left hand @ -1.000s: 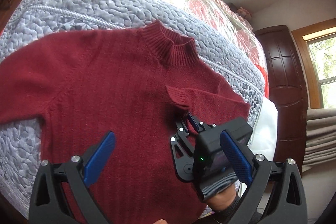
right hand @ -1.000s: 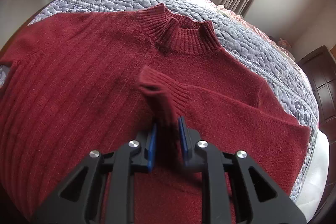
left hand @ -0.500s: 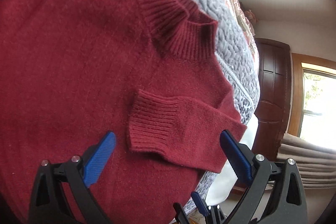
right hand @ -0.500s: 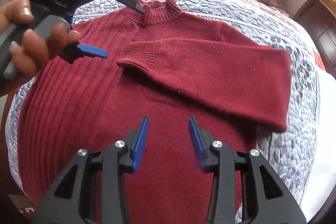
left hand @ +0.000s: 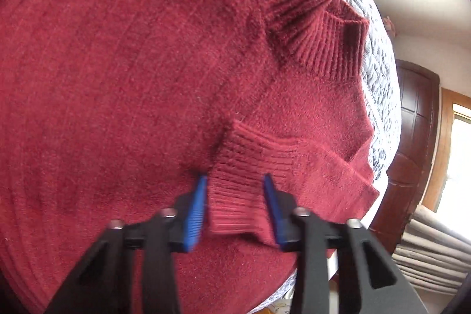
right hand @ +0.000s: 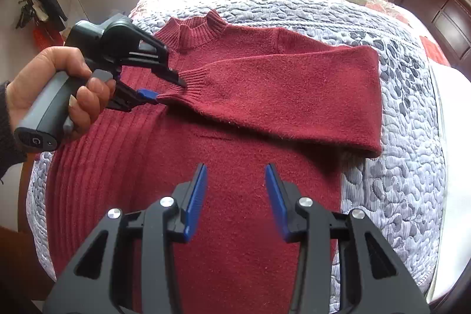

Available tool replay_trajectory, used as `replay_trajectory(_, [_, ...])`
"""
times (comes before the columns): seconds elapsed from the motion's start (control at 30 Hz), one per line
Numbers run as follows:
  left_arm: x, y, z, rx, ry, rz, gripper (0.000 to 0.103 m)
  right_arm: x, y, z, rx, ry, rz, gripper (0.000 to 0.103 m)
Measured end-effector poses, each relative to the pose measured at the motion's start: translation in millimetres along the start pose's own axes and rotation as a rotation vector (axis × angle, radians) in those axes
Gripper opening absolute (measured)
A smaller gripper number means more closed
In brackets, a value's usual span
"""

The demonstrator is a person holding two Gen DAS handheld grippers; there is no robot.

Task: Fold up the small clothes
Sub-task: 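Grasp the folded sleeve cuff with the left tool and adjust it on the body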

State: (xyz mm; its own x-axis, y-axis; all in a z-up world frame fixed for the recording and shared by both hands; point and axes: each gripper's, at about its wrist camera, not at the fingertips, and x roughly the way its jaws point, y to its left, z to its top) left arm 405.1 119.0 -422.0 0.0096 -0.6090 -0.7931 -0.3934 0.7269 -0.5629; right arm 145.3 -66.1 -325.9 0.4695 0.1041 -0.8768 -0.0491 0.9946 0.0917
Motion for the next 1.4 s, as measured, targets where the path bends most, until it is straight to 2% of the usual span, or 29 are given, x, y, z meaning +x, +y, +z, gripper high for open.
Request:
replay_trajectory(0.1, [-6.0, 3.1, 1.3, 0.0, -0.012, 0.009, 0.007, -5.1, 4.1, 0.7, -0.003, -0.009, 0.01, 0.041])
replay_trajectory(0.13, [-8.6, 2.0, 0.4, 0.006, -0.018, 0.007, 0.006, -6.5, 5.8, 1.5, -0.004, -0.009, 0.014, 0.041])
replay_trajectory(0.27, [-35.1, -18.7, -5.9, 0.132, -0.082, 0.009, 0.005, -11.0, 12.2, 1.4, -0.009, -0.007, 0.025, 0.041])
replay_trajectory(0.33, [-41.0, -31.0, -9.1, 0.181, -0.088, 0.009, 0.005, -10.2, 14.3, -0.6, -0.006, 0.003, 0.033, 0.041])
replay_trajectory(0.47, [-43.6, -31.2, -11.5, 0.172, -0.068, 0.017, 0.006, -8.2, 19.4, -5.3, -0.001, 0.016, 0.04, 0.041])
replay_trajectory(0.7, [-41.8, -15.1, -19.2, 0.152, -0.108, -0.011, 0.004, -6.7, 22.6, -10.0, -0.001, 0.027, 0.044, 0.042])
replay_trajectory(0.8, [-61.0, -16.3, -15.3, 0.168, -0.137, -0.019, 0.004, -6.8, 19.7, -10.4, 0.006, 0.029, 0.039, 0.042])
replay_trajectory(1.0, [-124.6, -23.5, -10.9, 0.272, -0.224, -0.01, 0.004, -6.4, 17.4, -7.3, 0.017, 0.029, 0.044, 0.042])
replay_trajectory(1.17, [-164.9, 6.9, 0.3, 0.275, -0.293, 0.022, 0.004, -5.1, 23.5, -4.2, 0.008, 0.027, 0.057, 0.042])
replay_trajectory(1.4, [-182.0, 58.1, 16.7, 0.227, -0.318, 0.028, 0.004, -1.4, 32.6, -7.2, -0.014, 0.049, 0.066, 0.042])
